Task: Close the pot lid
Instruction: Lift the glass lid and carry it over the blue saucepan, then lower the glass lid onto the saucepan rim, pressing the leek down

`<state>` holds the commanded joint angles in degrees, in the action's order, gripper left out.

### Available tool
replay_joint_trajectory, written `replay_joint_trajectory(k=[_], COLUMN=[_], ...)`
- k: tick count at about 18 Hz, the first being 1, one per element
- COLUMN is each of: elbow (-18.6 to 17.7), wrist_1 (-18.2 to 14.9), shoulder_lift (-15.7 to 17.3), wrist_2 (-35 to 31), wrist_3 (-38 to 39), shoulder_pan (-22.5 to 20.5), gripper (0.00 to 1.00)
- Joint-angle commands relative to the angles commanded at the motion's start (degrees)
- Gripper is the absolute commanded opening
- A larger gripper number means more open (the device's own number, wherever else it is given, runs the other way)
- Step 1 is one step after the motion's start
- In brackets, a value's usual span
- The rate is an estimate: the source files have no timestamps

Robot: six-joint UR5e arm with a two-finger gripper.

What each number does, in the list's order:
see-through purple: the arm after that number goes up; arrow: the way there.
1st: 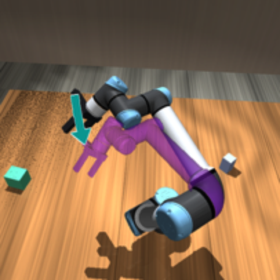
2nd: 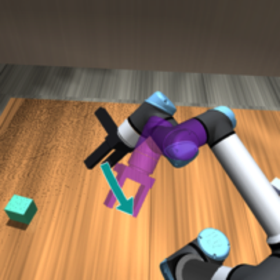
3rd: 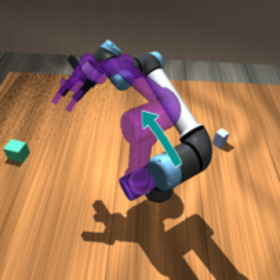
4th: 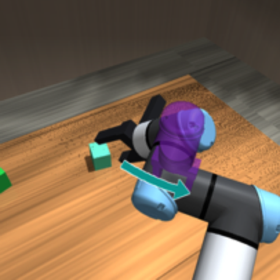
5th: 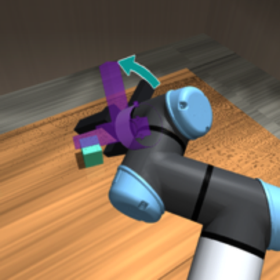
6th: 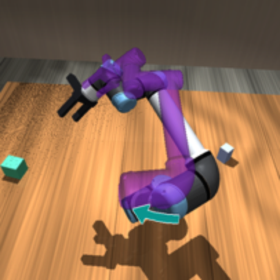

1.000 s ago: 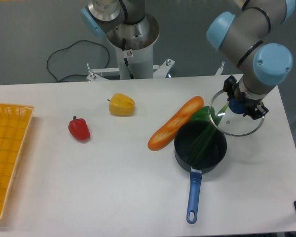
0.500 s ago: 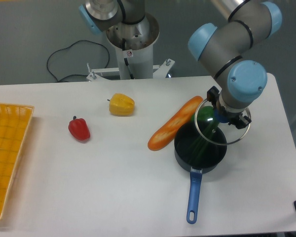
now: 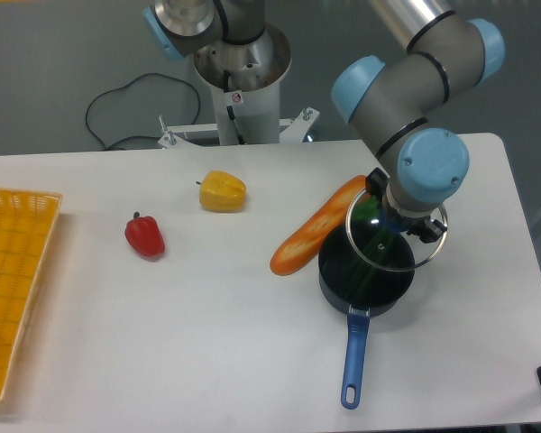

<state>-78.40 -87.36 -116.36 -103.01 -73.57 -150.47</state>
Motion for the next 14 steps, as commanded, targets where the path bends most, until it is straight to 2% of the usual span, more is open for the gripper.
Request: replay_joint_trajectory(k=[7,14], elbow=[0.3,0.4], wrist_1=[0.6,0.6], shoulder_lift=[-1.1,-0.9], wrist_2=[0.3,0.7], wrist_3=[1.6,1.7], shoulder_pan=[0.3,0.1], gripper=[0.52,0.52])
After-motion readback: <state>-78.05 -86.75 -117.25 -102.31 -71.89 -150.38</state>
